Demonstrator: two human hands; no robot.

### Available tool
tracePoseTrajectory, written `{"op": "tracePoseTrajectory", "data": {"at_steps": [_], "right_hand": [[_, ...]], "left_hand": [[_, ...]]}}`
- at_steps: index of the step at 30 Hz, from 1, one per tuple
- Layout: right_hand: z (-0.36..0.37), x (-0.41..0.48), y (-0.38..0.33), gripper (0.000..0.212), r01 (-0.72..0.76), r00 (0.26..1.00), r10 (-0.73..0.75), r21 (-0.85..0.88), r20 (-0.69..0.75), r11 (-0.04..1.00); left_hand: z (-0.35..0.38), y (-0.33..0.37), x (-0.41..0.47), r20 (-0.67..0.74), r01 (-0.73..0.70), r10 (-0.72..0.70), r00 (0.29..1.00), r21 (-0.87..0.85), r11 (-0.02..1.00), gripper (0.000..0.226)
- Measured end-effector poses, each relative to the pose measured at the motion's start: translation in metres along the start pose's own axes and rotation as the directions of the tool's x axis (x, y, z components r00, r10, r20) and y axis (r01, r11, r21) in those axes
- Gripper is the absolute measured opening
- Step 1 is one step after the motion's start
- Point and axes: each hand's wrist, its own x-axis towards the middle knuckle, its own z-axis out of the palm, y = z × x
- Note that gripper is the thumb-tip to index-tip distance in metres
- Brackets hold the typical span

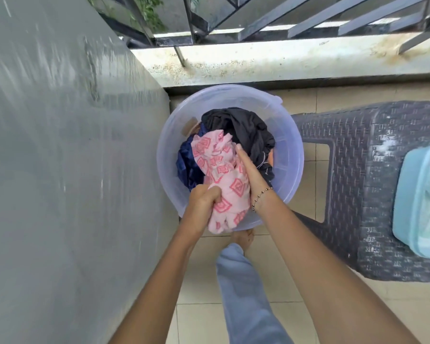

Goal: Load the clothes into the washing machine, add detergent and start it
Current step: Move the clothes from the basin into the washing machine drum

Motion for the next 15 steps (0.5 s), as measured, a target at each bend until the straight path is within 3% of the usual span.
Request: {"op": "tracePoseTrajectory", "data": {"at_steps": [4, 6, 9, 11, 13, 15], "right_hand": [[0.000, -0.007, -0.002, 0.029, -0.094, 0.995, 0.095, -0.036, 0.030, 0.995], [-0.001, -0.008, 0.000, 0.025, -0.085, 0.996, 0.083, -0.095, -0.024, 0.992], [-0.002, -0.016, 0.004, 0.025, -0.024, 0.999, 0.024, 0.023, -0.031, 0.999], [-0.008, -0.022, 0.005, 0.035, 0.064, 0.998, -0.063, 0.102, -0.012, 0.993], [-0.009, -0.036, 0.006, 0.034, 0.108, 0.993, -0.111, 0.083, 0.029, 0.991], [-0.011, -0.046, 0.010, 0.031, 0.098, 0.995, -0.100, 0.062, 0.025, 0.993]], "left_hand": [[0.005, 0.033, -0.024, 0.059, 0.054, -0.038, 0.998, -0.295, 0.954, 0.029], [0.001, 0.042, -0.024, -0.012, -0.008, 0.004, 1.000, -0.340, 0.941, 0.017], [-0.014, 0.041, -0.011, -0.320, -0.097, 0.073, 0.944, -0.058, 0.994, 0.018], [-0.022, 0.035, 0.000, -0.432, -0.060, 0.055, 0.900, 0.002, 0.998, 0.030], [-0.031, 0.029, 0.017, -0.376, -0.001, -0.035, 0.926, -0.096, 0.995, 0.044], [-0.038, 0.022, 0.031, -0.167, 0.195, -0.241, 0.956, -0.250, 0.948, 0.080]]}}
